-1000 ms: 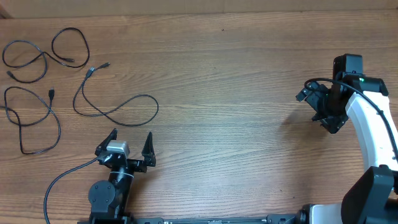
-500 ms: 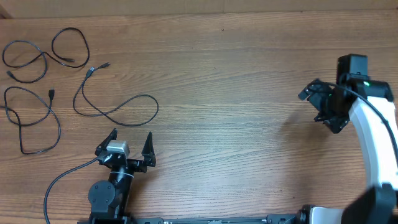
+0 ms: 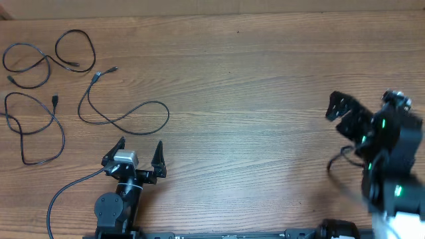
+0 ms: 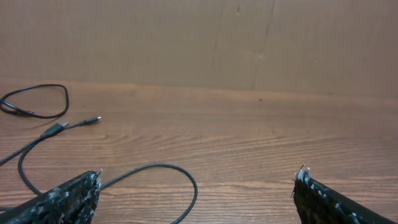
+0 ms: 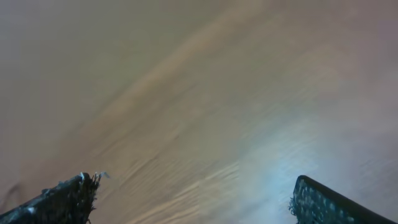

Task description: Untangle cables

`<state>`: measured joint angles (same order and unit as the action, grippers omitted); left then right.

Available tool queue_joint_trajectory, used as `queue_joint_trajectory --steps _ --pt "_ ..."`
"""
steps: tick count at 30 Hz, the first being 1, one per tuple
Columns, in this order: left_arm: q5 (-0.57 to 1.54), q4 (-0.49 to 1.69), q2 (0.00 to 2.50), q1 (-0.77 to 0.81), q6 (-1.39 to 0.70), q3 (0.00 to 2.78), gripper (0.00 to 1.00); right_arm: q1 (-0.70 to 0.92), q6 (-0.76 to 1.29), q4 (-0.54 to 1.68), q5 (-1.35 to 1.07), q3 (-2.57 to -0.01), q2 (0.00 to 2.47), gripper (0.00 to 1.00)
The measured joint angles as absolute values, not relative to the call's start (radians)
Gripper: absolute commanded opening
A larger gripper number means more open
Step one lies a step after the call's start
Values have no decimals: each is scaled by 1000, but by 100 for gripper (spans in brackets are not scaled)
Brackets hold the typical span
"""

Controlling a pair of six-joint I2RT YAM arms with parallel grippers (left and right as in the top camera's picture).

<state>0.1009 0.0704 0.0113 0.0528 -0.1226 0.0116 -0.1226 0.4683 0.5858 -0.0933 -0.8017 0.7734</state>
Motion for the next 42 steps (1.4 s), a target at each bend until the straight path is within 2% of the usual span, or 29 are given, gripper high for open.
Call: queue_joint_trajectory --steps 6,12,26,33,42 --pt "101 70 11 53 -123 12 99 -98 414 410 -161 -588 423 100" --pt "101 70 11 53 -123 12 99 -97 403 374 -178 -478 236 100" --pt "101 70 11 53 -123 12 99 15 392 93 -178 -208 104 100" --pt "101 71 11 53 -123 12 99 30 392 82 -164 -91 22 100" --pt "101 71 11 53 -123 12 99 55 359 82 -129 -72 15 100"
